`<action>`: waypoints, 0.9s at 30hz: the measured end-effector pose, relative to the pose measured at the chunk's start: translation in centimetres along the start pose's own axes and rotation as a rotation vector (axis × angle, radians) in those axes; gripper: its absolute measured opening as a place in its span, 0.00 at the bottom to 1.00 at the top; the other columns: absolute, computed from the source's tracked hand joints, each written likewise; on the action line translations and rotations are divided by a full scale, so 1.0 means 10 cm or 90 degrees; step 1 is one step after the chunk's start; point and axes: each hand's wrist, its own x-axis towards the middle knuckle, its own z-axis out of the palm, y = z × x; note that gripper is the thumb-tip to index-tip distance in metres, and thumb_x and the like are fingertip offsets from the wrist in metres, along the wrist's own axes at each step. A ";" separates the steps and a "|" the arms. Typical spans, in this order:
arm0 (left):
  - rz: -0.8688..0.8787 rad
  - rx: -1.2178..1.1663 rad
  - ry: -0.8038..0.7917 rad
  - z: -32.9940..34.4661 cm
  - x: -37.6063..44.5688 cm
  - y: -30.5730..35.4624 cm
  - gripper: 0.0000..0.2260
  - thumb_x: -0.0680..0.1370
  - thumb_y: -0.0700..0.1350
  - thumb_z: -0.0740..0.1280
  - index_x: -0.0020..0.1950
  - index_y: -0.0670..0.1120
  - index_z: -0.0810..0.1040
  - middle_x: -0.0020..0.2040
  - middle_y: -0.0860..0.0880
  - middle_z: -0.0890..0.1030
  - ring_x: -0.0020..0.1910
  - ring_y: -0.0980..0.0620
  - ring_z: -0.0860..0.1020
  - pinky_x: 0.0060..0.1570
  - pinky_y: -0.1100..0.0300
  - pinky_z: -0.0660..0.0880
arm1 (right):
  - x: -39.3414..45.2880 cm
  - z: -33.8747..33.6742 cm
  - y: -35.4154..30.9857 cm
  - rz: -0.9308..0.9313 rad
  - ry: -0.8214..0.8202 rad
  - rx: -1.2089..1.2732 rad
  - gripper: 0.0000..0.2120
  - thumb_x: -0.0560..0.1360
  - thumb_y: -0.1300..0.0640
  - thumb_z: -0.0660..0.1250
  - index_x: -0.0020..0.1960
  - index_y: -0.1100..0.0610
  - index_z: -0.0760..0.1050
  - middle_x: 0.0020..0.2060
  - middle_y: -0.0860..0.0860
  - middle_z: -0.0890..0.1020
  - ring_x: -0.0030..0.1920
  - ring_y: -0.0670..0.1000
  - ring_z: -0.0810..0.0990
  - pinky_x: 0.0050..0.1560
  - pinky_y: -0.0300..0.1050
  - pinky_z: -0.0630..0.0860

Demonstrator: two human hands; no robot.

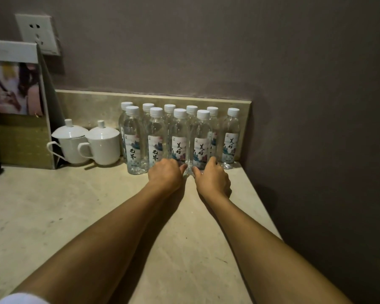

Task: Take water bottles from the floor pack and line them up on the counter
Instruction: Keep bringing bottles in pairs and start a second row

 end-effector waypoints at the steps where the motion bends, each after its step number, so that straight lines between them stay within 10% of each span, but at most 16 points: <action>1: 0.000 -0.007 0.002 0.01 0.01 -0.01 0.20 0.82 0.59 0.56 0.56 0.47 0.81 0.42 0.46 0.75 0.45 0.47 0.76 0.41 0.55 0.70 | 0.00 0.00 0.01 0.002 0.001 0.004 0.22 0.78 0.43 0.63 0.64 0.55 0.66 0.61 0.56 0.77 0.59 0.61 0.77 0.52 0.56 0.77; 27: -0.011 -0.076 -0.008 0.10 0.08 -0.10 0.21 0.80 0.61 0.58 0.55 0.48 0.82 0.42 0.46 0.77 0.41 0.48 0.75 0.40 0.55 0.71 | 0.02 0.04 0.01 -0.008 -0.002 -0.014 0.23 0.79 0.44 0.61 0.68 0.55 0.65 0.63 0.55 0.76 0.60 0.60 0.77 0.50 0.53 0.75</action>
